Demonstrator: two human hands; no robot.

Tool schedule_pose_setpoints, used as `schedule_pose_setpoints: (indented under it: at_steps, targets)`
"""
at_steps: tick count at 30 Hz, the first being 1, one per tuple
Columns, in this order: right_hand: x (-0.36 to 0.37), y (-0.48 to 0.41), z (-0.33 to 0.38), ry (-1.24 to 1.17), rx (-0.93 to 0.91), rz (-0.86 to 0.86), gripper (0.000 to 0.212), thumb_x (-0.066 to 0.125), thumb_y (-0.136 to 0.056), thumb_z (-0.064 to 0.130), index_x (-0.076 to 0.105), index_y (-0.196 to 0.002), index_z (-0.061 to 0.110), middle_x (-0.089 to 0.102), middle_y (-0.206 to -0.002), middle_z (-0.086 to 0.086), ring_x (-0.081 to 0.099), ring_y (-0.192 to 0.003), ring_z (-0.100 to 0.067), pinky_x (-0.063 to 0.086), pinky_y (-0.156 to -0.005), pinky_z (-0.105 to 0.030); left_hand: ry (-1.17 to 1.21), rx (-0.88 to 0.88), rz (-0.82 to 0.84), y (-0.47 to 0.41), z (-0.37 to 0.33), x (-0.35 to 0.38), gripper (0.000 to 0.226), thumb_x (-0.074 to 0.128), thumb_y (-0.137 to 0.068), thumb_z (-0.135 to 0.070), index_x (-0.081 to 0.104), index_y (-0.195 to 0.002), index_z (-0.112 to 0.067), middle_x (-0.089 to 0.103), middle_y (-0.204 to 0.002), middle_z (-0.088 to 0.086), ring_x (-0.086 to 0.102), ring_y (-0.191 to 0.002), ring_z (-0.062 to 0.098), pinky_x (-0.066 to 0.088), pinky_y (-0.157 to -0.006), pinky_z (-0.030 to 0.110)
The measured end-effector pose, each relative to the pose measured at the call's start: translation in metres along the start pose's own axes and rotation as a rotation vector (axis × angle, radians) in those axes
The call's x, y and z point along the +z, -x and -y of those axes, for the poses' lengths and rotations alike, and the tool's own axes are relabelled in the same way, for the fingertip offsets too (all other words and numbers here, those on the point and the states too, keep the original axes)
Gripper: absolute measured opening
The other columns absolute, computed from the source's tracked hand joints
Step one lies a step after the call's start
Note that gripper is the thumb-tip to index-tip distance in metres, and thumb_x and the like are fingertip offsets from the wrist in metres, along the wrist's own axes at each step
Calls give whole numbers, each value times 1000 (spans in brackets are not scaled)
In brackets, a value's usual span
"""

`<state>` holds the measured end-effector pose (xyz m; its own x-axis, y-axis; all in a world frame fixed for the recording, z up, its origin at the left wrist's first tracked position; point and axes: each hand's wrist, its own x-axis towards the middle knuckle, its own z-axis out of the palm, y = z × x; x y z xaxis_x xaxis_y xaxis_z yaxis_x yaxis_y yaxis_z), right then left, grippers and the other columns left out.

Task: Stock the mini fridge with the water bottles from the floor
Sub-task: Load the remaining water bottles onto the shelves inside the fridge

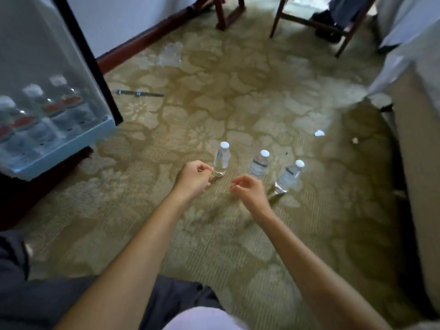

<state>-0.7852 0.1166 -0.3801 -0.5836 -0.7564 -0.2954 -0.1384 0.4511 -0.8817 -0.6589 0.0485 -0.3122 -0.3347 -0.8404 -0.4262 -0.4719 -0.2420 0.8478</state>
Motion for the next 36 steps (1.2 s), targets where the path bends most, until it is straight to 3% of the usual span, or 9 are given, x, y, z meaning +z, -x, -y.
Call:
schedule_pose_setpoints:
  at_steps: [5,11,14,17,19,23,27,31,36]
  targets:
    - [-35,-48,-38,194,86,-18,28,56,-84,7,61,-111,2,66,-111,-15,62,-101,-24,47,-85,-32,-76,8,116,-4,-5,47,14,47,-89,-4,60,-89,-11,59,-89,11,52,-60,9,42,-56,23]
    - [-30,-126,-34,548,-20,-65,47,48,-87,8,38,-132,4,39,-140,-12,43,-124,-30,40,-97,-40,-150,-36,59,-24,0,43,25,46,-89,-3,56,-73,-19,60,-91,11,54,-63,11,44,-58,24]
    - [-25,-155,-30,640,31,-23,58,46,-90,6,22,-142,12,10,-156,-6,19,-140,-32,34,-106,-46,-182,-54,39,-32,-1,39,19,45,-89,-1,60,-84,-11,60,-93,13,54,-64,13,44,-58,24]
    - [-25,-172,-39,704,88,49,67,41,-89,-2,16,-146,23,-10,-158,0,0,-144,-38,26,-112,-53,-195,-56,17,-39,-2,39,17,46,-90,-3,59,-99,-9,61,-96,12,57,-72,17,47,-61,26]
    - [-28,-175,-48,763,79,43,67,38,-86,-9,23,-144,22,-8,-158,-2,3,-143,-41,24,-113,-54,-198,-60,4,-42,-1,40,19,47,-91,-6,56,-108,-9,61,-99,10,60,-82,21,50,-67,29]
    - [-36,-168,-65,836,-88,-15,51,39,-85,-13,41,-131,10,18,-150,-13,35,-125,-37,40,-97,-41,-209,-89,19,-42,5,45,27,47,-91,-7,50,-118,-12,60,-105,12,61,-87,23,53,-78,39]
    - [-39,-154,-80,879,-156,60,53,44,-87,-10,38,-134,14,17,-150,-22,54,-107,-33,48,-82,-35,-198,-114,48,-38,14,46,28,47,-91,-7,49,-119,-11,60,-107,11,60,-85,20,52,-72,32]
    - [-43,-141,-83,884,-201,88,57,46,-85,-12,36,-134,15,18,-148,-22,55,-104,-30,48,-86,-35,-240,-131,77,-28,25,34,26,48,-92,-6,52,-117,-8,60,-109,12,59,-86,19,50,-66,26]
    - [-43,-119,-58,828,-247,39,23,44,-93,10,49,-115,10,44,-123,-15,43,-84,-18,37,-73,-26,-274,-134,27,-20,29,6,23,48,-92,-4,55,-114,-5,59,-106,12,58,-84,20,48,-63,24]
